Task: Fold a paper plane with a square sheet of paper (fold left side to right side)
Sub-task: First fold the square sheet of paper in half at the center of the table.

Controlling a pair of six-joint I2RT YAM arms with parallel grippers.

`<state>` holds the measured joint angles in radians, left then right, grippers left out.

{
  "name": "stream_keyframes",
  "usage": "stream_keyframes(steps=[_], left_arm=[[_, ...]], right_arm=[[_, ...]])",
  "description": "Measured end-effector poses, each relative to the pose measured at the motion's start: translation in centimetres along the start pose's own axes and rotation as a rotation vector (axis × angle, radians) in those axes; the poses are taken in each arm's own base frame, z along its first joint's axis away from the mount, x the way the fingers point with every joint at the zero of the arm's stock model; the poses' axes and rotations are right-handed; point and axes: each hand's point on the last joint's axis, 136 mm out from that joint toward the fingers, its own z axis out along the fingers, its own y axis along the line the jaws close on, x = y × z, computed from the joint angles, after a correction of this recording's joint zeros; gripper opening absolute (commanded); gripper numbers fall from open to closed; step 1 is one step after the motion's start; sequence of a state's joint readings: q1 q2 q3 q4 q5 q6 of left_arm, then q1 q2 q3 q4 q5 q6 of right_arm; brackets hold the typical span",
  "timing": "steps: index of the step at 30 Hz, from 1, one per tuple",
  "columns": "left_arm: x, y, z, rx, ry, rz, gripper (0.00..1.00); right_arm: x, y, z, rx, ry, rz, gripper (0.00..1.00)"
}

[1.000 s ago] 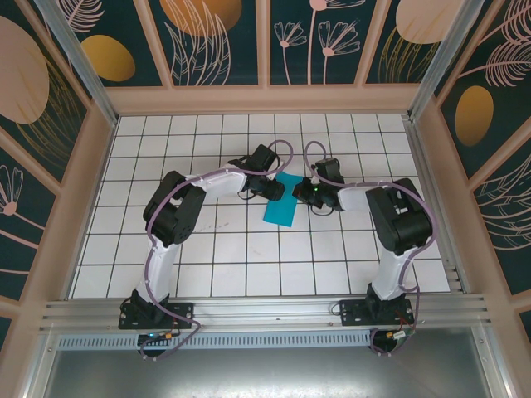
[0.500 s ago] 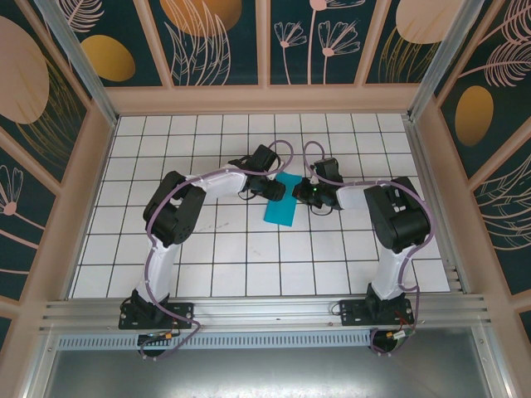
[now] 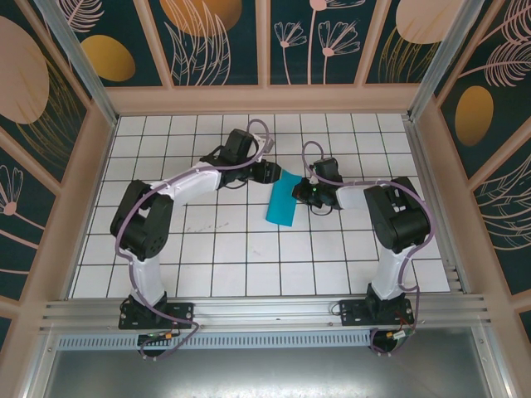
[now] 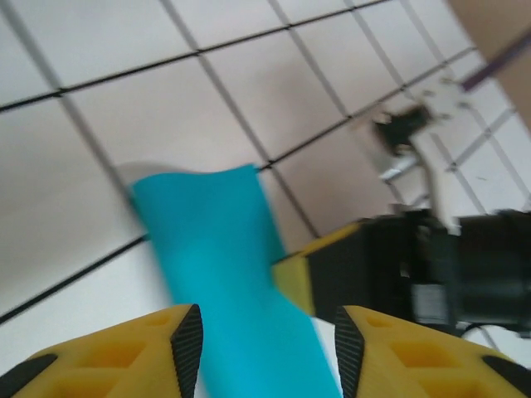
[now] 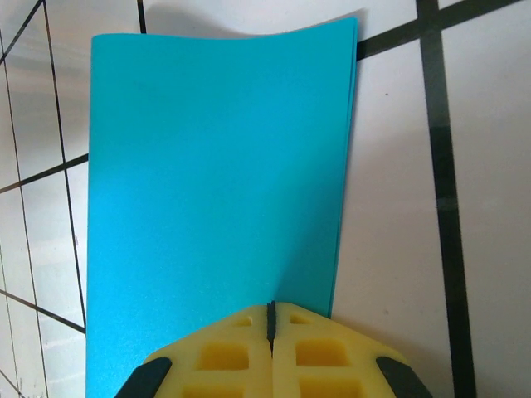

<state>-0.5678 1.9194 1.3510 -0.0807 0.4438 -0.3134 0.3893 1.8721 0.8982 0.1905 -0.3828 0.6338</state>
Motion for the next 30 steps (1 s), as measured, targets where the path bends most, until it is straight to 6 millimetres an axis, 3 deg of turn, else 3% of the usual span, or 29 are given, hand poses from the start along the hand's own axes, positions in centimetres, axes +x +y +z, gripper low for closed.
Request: stream_keyframes(steps=[4,11,30], left_arm=[[2.1,-0.9,1.7,0.11,0.062,-0.035,0.45],[6.2,0.8,4.4,0.13,0.168,-0.099,0.44],[7.9,4.5,5.0,0.005,0.18,-0.127,0.41]], right_arm=[[0.0,0.0,0.0,0.005,0.003,-0.003,0.05],[0.0,0.0,0.0,0.014,0.003,-0.006,0.05],[0.0,0.0,0.1,0.05,0.005,-0.038,0.05]])
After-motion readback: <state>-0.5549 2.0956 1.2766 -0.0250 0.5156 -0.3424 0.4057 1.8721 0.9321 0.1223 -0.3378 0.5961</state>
